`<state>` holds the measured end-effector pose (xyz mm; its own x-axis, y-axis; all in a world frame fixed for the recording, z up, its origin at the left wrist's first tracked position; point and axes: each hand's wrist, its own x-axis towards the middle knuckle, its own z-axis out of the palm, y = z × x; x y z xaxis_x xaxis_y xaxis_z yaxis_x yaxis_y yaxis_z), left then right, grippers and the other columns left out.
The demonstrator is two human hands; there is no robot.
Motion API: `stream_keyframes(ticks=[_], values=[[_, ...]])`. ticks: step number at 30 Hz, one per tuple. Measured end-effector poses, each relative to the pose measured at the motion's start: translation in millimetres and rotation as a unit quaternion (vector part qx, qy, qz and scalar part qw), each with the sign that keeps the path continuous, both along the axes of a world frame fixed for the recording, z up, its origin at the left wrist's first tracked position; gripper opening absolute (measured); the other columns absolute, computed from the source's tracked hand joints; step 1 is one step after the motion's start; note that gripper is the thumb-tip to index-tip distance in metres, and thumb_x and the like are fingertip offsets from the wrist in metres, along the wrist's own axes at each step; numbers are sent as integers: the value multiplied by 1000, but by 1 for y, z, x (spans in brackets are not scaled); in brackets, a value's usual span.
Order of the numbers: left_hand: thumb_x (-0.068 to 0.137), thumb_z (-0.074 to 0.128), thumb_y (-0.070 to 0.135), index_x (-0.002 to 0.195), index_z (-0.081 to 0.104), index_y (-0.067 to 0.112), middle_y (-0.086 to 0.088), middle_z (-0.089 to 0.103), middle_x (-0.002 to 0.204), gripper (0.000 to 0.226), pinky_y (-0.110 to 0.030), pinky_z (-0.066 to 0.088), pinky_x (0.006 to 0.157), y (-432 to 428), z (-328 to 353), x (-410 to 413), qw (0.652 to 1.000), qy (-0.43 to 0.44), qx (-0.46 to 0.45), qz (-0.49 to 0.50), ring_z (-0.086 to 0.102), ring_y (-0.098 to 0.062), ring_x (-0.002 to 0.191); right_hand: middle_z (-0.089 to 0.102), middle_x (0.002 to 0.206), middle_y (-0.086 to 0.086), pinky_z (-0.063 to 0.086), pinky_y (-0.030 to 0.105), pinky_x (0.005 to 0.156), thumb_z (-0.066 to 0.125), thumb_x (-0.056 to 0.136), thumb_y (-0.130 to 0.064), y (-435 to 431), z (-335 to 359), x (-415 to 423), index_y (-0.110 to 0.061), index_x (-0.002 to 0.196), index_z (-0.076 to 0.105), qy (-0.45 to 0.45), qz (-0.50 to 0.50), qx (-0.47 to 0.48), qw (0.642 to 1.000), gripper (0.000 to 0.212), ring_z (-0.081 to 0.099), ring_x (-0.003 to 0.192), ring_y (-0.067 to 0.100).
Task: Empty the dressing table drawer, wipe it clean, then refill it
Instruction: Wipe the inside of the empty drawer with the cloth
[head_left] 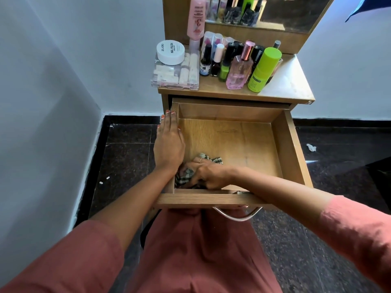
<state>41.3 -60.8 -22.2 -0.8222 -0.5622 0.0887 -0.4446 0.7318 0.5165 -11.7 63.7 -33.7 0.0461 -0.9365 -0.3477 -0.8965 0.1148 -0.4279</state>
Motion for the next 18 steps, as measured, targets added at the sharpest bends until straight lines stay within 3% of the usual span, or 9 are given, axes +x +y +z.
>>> stream_keyframes(ticks=[6,8,12,18], values=[[101,23,18,147,14,10,-7,10,156,48,-31,9,119,1,0,0,1000,-8,3,4,8,-19,145,53,125,12,26,25,91,54,69,14,31,-1,-17,-14,104,71,-38,-36,-9,999,47,43,109,31],[101,23,17,147,14,9,-8,10,156,48,-31,9,119,0,0,-1,1000,-8,2,5,8,-19,145,54,123,13,28,26,91,55,71,9,37,-2,-20,-13,102,72,-55,-50,-7,997,42,44,109,29],[100,23,16,147,13,8,-8,10,156,48,-31,9,119,0,0,-1,1000,-13,0,5,8,-19,145,56,118,14,20,15,86,57,75,3,36,-3,-20,-11,99,73,-71,-55,-19,996,32,44,106,22],[100,23,15,147,13,8,-9,10,156,48,-29,7,118,0,0,-1,1000,-9,7,2,8,-19,145,52,129,12,35,37,101,52,72,13,44,7,-34,-15,102,71,-48,-76,-3,996,45,42,120,29]])
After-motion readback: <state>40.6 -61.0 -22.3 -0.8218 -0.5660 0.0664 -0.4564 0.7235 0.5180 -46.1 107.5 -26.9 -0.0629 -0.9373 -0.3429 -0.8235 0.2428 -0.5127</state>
